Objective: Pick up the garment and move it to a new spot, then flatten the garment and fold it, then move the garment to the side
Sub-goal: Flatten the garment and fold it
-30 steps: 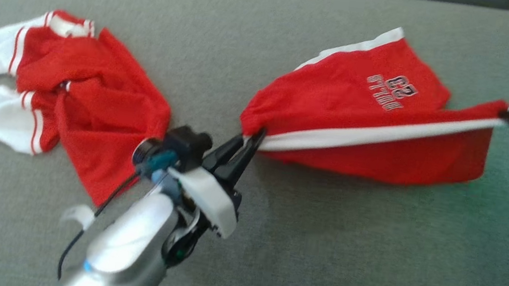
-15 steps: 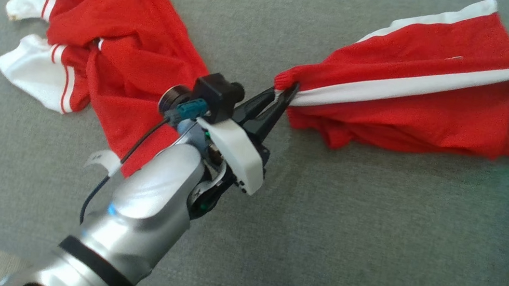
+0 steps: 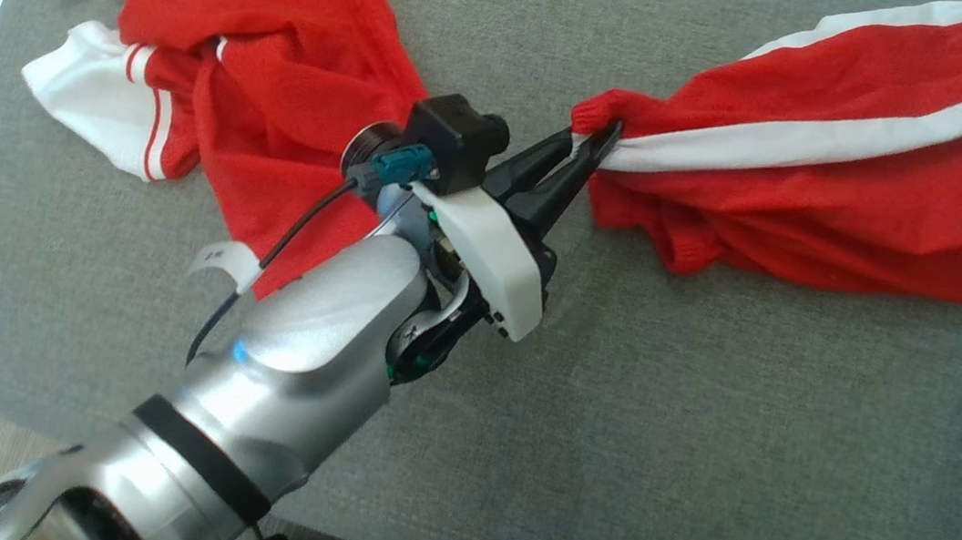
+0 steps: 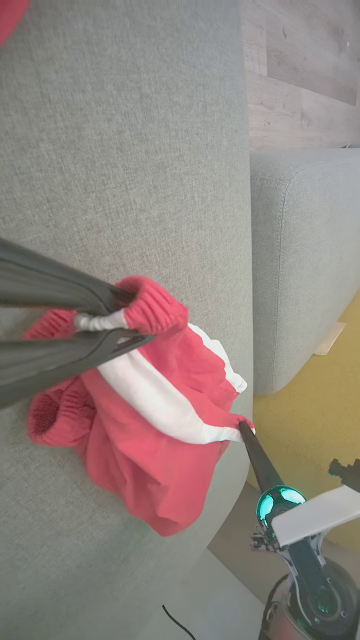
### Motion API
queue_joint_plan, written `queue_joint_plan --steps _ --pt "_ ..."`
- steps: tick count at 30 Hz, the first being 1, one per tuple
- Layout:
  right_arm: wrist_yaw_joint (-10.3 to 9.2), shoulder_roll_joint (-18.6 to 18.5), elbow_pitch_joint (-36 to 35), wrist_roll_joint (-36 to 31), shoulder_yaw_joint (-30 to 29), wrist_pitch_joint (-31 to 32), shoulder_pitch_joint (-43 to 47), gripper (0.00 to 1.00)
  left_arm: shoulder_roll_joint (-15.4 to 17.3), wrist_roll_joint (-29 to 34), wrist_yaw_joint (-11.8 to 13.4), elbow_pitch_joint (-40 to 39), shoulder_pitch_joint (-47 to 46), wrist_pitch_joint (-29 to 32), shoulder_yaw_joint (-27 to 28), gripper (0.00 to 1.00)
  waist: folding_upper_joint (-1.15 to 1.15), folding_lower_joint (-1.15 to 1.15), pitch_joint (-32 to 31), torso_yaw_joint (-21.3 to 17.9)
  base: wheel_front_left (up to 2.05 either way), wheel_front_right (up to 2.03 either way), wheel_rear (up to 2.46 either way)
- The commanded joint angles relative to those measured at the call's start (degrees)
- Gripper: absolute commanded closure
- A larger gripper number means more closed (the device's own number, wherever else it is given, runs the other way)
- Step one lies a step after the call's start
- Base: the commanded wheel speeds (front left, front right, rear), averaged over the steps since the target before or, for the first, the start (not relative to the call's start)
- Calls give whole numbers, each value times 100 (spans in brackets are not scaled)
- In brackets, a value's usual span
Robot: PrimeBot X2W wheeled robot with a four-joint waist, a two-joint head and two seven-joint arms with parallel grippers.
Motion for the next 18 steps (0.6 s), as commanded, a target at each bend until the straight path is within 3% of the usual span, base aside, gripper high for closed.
queue_joint_plan --steps 1,12,13,14,15,18 --pt "-5 31 -149 -23 32 -125 -235 100 90 -71 54 -162 -278 -67 91 100 0 0 34 32 0 0 0" --pt "-5 10 335 -78 323 -901 -625 100 90 -258 218 -277 -462 -70 25 100 0 0 183 116 0 0 0" --pt "-5 6 373 -110 354 -1010 -656 29 90 -259 224 -269 -464 -70 21 94 0 0 192 117 0 0 0" --pt "-5 10 431 -131 361 -1108 -680 0 90 -259 241 -257 -465 -70 28 54 0 0 197 116 0 0 0" --pt "-5 28 479 -148 382 -1204 -703 0 90 -256 267 -248 -467 -70 44 0 0 0 201 113 0 0 0" --pt "-5 41 590 -228 389 -1767 -819 0 90 -260 327 -221 -470 -70 107 0 0 0 214 97 0 0 0"
